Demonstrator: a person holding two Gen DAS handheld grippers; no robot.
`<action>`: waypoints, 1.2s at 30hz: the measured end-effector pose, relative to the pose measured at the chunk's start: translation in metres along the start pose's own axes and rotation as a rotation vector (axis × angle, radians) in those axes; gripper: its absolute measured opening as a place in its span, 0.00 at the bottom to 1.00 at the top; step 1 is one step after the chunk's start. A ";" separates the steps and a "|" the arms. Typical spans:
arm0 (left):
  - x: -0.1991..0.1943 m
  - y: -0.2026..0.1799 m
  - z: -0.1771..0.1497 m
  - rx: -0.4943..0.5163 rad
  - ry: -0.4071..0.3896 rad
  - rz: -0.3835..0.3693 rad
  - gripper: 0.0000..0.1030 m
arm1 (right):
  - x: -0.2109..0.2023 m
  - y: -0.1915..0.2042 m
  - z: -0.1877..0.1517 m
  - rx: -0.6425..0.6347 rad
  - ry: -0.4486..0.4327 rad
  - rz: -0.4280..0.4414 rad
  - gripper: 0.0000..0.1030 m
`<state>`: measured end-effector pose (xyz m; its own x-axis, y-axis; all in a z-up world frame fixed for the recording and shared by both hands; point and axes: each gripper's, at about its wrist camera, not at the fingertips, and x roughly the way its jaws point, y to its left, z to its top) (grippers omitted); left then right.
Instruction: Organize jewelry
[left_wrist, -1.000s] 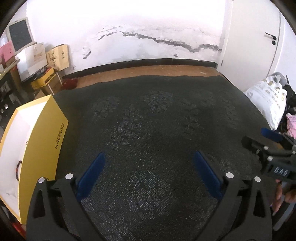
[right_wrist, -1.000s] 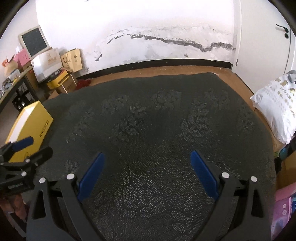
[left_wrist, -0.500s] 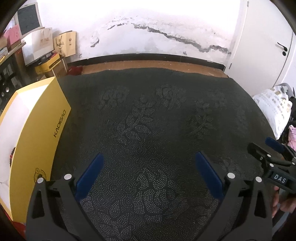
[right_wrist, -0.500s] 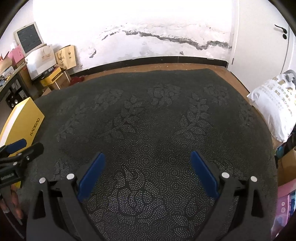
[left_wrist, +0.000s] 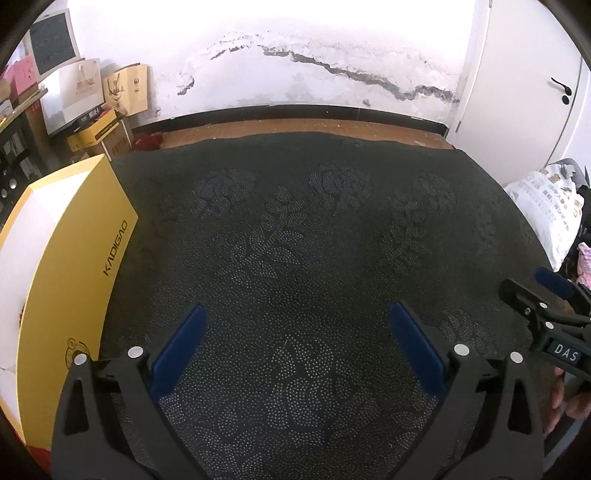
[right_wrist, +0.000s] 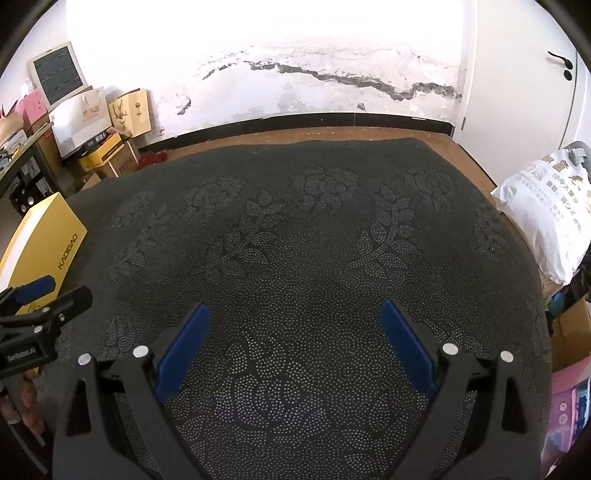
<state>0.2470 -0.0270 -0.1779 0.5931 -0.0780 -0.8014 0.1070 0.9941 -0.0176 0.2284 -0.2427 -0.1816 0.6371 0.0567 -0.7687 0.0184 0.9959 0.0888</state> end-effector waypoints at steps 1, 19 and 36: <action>0.000 0.000 -0.001 0.001 0.000 0.000 0.94 | 0.000 0.000 0.000 -0.002 -0.001 0.000 0.88; 0.000 0.001 0.001 -0.013 0.003 0.004 0.94 | -0.003 0.001 0.001 -0.013 -0.010 -0.006 0.88; 0.000 0.002 0.000 -0.011 0.007 0.006 0.94 | -0.008 0.005 0.002 -0.022 -0.028 -0.011 0.88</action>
<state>0.2472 -0.0252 -0.1776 0.5883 -0.0716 -0.8055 0.0950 0.9953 -0.0191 0.2246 -0.2387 -0.1737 0.6581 0.0437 -0.7517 0.0091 0.9978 0.0659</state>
